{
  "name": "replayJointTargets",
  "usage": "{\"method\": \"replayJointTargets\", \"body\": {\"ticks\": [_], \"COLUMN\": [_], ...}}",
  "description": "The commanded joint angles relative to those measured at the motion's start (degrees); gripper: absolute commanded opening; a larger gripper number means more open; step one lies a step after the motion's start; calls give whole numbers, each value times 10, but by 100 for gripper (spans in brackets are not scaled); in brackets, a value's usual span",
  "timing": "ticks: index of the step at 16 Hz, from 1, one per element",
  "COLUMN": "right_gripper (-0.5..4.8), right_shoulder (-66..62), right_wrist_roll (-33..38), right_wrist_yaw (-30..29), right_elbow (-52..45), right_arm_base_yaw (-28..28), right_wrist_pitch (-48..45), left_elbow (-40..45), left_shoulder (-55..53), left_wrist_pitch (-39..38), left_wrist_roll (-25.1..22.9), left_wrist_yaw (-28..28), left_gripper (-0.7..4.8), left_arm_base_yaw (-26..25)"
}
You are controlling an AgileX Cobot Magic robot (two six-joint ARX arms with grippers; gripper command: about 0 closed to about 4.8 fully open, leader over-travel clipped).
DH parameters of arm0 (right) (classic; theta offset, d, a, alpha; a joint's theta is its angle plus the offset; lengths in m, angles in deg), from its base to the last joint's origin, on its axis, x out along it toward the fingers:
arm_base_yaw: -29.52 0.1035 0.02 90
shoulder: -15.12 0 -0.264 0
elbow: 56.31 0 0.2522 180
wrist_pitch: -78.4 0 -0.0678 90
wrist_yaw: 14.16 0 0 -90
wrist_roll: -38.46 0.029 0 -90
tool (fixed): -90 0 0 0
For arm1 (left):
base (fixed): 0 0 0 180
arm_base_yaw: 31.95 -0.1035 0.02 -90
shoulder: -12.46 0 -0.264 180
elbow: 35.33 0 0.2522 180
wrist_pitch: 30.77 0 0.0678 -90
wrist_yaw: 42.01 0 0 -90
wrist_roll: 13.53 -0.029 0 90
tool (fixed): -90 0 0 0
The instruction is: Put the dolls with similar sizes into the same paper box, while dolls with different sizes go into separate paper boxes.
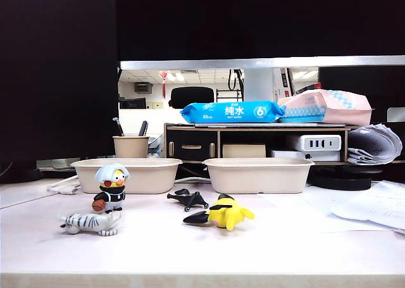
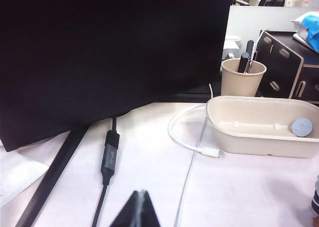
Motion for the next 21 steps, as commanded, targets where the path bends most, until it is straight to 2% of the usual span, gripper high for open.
{"method": "replayJointTargets", "body": {"ticks": [1,3,5,6,8,10,11,16,19,21], "right_gripper": [-5,-5,-5,-5,-5,-5,-4,-5,-5,-5], "right_shoulder": [0,0,0,0,0,0,0,0,0,-9], "right_wrist_roll": [0,0,35,74,104,106,123,256,270,264], "right_wrist_yaw": [0,0,-1,-1,-2,-2,-10,-34,-77,-73], "right_elbow": [-2,-2,-2,-2,-2,-2,-2,-2,41,106], "right_arm_base_yaw": [0,0,0,0,0,1,1,1,1,0], "right_wrist_pitch": [-10,-10,-16,-21,-27,-31,-40,-72,-71,-66], "left_elbow": [-2,-1,5,16,17,17,17,17,17,17], "left_shoulder": [0,0,0,0,0,-1,-11,-76,-82,-82], "left_wrist_pitch": [8,8,9,9,-34,-50,-48,-48,-48,-48], "left_wrist_roll": [-1,-1,-1,-1,-2,-2,-2,-2,-2,-2], "left_wrist_yaw": [0,1,2,2,0,-4,-14,-24,-24,-24], "left_gripper": [-5,-5,-5,-5,-5,-5,-5,-5,-5,-5], "left_arm_base_yaw": [0,17,71,129,236,308,327,327,327,326]}}
